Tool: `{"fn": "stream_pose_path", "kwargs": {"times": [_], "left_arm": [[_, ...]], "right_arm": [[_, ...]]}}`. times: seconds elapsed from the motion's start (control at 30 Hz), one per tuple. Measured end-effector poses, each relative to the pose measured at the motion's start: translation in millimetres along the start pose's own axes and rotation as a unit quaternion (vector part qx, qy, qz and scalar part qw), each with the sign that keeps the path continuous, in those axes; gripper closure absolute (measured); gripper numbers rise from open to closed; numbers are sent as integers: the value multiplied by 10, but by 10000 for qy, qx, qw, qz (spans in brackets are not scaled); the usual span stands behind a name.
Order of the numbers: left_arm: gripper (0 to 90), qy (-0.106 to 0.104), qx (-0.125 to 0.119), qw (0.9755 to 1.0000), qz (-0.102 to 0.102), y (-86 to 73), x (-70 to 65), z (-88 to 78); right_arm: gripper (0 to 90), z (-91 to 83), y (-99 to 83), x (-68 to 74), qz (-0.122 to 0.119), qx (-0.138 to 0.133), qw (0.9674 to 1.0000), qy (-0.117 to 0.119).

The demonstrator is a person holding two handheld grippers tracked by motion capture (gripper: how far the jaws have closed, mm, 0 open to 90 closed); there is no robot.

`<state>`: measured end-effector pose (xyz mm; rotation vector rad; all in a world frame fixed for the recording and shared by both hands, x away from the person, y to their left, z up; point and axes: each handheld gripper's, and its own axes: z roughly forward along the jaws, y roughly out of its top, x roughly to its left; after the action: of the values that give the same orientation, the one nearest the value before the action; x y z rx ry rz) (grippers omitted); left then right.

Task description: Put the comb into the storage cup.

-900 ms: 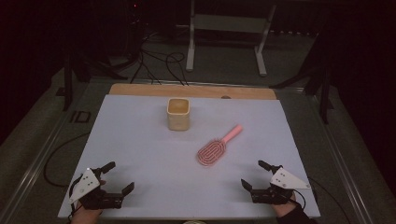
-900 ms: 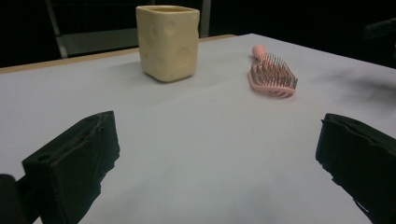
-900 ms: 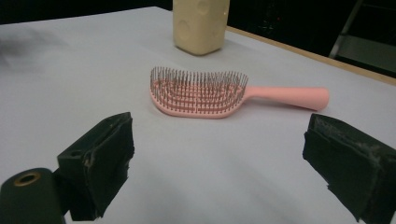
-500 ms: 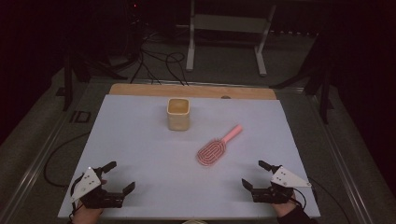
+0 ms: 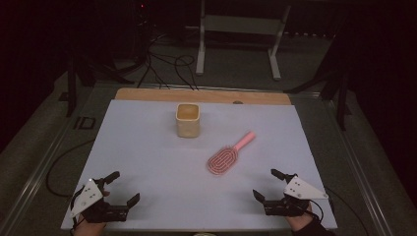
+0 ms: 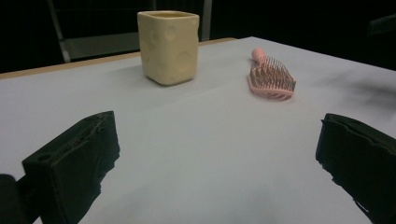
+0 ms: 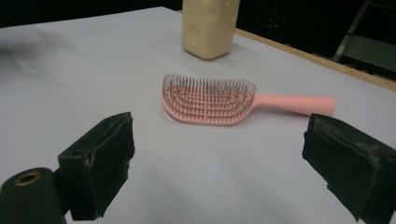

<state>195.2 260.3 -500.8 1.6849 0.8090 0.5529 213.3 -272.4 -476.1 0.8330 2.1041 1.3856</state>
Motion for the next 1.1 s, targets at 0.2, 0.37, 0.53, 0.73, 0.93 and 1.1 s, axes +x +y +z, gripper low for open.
{"fn": "stream_pose_path", "kwargs": {"times": [0.2,0.37,0.53,0.73,0.93,1.1], "left_arm": [[3,21,-43,10000,-29,3,3,-13],[3,34,-44,10000,-51,6,11,-14],[3,26,-35,10000,-71,5,11,-5],[3,32,1,10000,-93,6,23,-4],[3,33,-5,9999,-97,5,20,-3],[3,43,-10,9999,-107,4,25,2]], "right_arm": [[86,-18,76,20,39,-22,10000,65],[85,-97,179,-20,304,-172,9994,38],[84,-185,255,-40,248,-255,9994,0],[84,-222,335,-70,255,-191,9995,-3],[85,-225,449,-84,173,-263,9995,-4],[84,-190,551,-104,82,-215,9997,-10]]}}
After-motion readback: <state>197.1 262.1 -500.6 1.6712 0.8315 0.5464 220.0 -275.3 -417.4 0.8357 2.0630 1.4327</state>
